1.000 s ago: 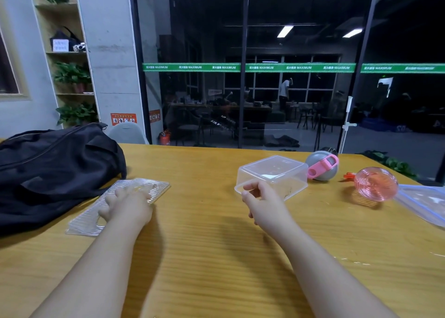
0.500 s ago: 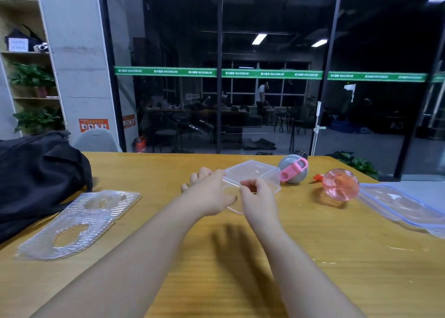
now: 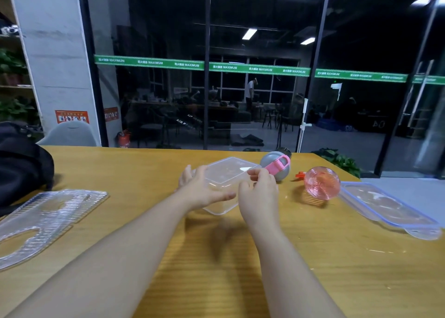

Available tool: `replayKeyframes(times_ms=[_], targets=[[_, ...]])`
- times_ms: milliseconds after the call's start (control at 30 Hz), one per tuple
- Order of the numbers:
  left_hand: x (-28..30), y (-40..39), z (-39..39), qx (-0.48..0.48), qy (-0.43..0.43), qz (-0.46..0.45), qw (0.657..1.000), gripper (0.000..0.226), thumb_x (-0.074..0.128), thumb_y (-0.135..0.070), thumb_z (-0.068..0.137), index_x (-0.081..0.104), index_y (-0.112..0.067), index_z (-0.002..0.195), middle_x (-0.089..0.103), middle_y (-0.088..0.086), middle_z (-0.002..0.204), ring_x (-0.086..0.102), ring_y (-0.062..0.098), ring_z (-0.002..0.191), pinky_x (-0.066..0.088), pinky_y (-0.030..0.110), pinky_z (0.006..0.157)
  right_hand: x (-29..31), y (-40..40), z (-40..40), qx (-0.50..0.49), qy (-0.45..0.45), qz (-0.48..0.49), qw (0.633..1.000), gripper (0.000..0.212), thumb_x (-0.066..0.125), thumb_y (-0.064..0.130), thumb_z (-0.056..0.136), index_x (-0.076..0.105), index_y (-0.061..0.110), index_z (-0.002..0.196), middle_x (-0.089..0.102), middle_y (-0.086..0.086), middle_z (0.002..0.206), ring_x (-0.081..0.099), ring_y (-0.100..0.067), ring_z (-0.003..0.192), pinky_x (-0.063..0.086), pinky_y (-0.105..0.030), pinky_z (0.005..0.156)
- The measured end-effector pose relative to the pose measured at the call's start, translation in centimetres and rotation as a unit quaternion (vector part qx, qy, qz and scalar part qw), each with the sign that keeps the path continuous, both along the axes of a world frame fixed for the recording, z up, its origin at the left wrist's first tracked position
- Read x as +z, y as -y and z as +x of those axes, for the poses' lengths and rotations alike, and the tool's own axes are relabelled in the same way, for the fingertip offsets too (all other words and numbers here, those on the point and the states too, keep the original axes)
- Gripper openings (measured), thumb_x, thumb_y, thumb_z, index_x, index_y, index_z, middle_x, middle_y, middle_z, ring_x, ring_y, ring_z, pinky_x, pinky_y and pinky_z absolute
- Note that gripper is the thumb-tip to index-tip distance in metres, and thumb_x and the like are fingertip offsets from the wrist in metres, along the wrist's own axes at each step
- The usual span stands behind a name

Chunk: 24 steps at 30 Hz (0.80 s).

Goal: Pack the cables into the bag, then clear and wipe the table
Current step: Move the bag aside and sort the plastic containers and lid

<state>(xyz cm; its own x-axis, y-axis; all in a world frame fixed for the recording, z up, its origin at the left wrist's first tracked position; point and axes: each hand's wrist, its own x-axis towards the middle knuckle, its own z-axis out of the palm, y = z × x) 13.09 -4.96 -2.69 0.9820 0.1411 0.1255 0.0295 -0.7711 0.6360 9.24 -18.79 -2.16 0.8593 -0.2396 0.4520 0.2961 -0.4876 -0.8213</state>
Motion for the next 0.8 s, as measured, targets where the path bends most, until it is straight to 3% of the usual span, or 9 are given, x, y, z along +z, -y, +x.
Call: replayKeyframes(times_ms=[200, 300, 533, 633, 800], targets=[[-1.3, 0.0, 0.9, 0.005, 0.04, -0.069, 0.997, 0.096, 0.079, -0.055, 0.058, 0.027, -0.028, 0.134, 0.018, 0.0, 0.135, 0.034, 0.015, 0.126, 0.031, 0.029, 0.105, -0.2, -0.3, 0.4, 0.026, -0.009, 0.028, 0.999, 0.022, 0.046, 0.012, 0.091, 0.051, 0.015, 0.112, 0.052, -0.001, 0.117, 0.05, -0.02, 0.11, 0.044, -0.04, 0.094], [-1.1, 0.0, 0.8, 0.008, 0.053, -0.073, 0.996, 0.091, 0.08, -0.053, 0.058, 0.03, -0.027, 0.129, 0.023, 0.001, 0.132, 0.036, 0.016, 0.124, 0.034, 0.029, 0.104, -0.2, -0.1, 0.4, 0.032, -0.015, 0.059, 0.998, 0.018, 0.046, 0.012, 0.091, 0.046, 0.02, 0.107, 0.052, 0.001, 0.113, 0.051, -0.018, 0.108, 0.045, -0.035, 0.092], [0.0, -0.5, -1.0, 0.034, 0.135, -0.059, 0.988, 0.083, 0.078, -0.052, 0.059, 0.035, -0.027, 0.125, 0.029, -0.001, 0.13, 0.034, 0.017, 0.123, 0.033, 0.026, 0.093, 0.3, 1.1, 0.4, 0.015, -0.028, 0.145, 0.989, 0.024, 0.046, 0.013, 0.093, 0.047, 0.012, 0.117, 0.053, 0.0, 0.109, 0.051, -0.015, 0.096, 0.037, -0.024, 0.075], [2.0, -0.5, -2.5, 0.04, 0.14, -0.121, 0.982, 0.082, 0.077, -0.052, 0.063, 0.034, -0.026, 0.128, 0.03, 0.001, 0.133, 0.039, 0.016, 0.117, 0.036, 0.028, 0.09, 0.9, 1.9, 0.3, 0.001, -0.015, 0.191, 0.982, 0.019, 0.046, 0.01, 0.092, 0.046, 0.014, 0.11, 0.053, 0.002, 0.102, 0.05, -0.01, 0.081, 0.036, -0.021, 0.062], [4.3, 0.1, -5.9, 0.005, 0.138, -0.28, 0.95, 0.082, 0.077, -0.057, 0.062, 0.034, -0.028, 0.126, 0.041, -0.003, 0.129, 0.047, 0.013, 0.107, 0.039, 0.029, 0.087, 2.3, 3.1, -0.7, -0.015, 0.037, 0.306, 0.951, 0.018, 0.043, 0.005, 0.094, 0.049, 0.017, 0.105, 0.05, 0.01, 0.09, 0.048, 0.002, 0.075, 0.038, -0.011, 0.058]])
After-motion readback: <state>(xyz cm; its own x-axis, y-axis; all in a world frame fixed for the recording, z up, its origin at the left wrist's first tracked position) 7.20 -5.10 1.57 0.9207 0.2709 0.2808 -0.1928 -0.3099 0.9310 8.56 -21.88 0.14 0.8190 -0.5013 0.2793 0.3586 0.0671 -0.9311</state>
